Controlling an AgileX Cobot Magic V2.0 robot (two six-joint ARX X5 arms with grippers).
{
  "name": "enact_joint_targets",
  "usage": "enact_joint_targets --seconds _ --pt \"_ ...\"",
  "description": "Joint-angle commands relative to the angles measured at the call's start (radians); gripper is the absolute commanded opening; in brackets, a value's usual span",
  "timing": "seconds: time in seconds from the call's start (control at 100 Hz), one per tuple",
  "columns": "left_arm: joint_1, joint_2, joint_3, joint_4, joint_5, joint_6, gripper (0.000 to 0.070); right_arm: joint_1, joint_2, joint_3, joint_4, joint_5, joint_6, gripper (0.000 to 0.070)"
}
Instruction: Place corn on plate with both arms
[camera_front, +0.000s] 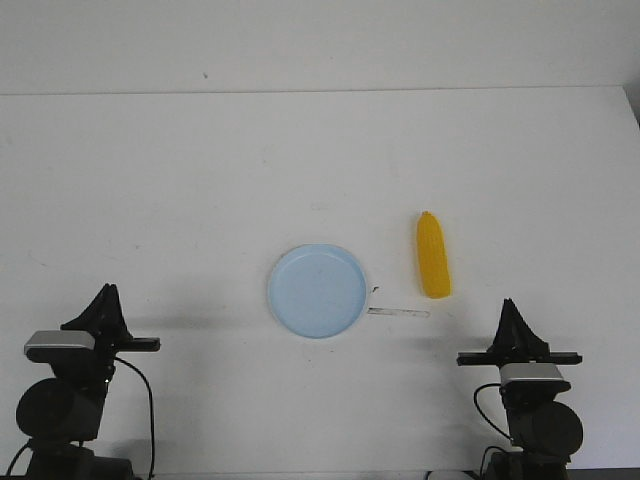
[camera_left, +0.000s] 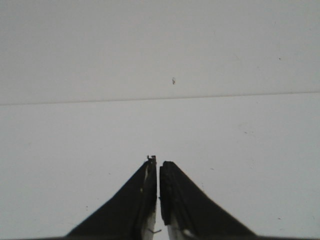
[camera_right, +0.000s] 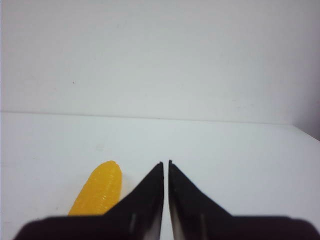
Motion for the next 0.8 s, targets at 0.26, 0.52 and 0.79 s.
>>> enact_joint_targets --seconds 0.26,0.52,0.79 --pt "0.004 -0.078 0.002 -0.050 0.039 -0.014 0.0001 0.001 0.000 -0.001 0.006 0.001 0.009 0.0014" --pt "0.004 -0.079 0.003 -0.046 0.038 -0.014 0.0001 0.001 0.000 -0.001 0.006 0.001 0.009 0.0014" --pt "0.004 -0.079 0.002 -0.046 0.038 -0.014 0.0001 0.001 0.000 -0.001 0.006 0.001 0.009 0.0014"
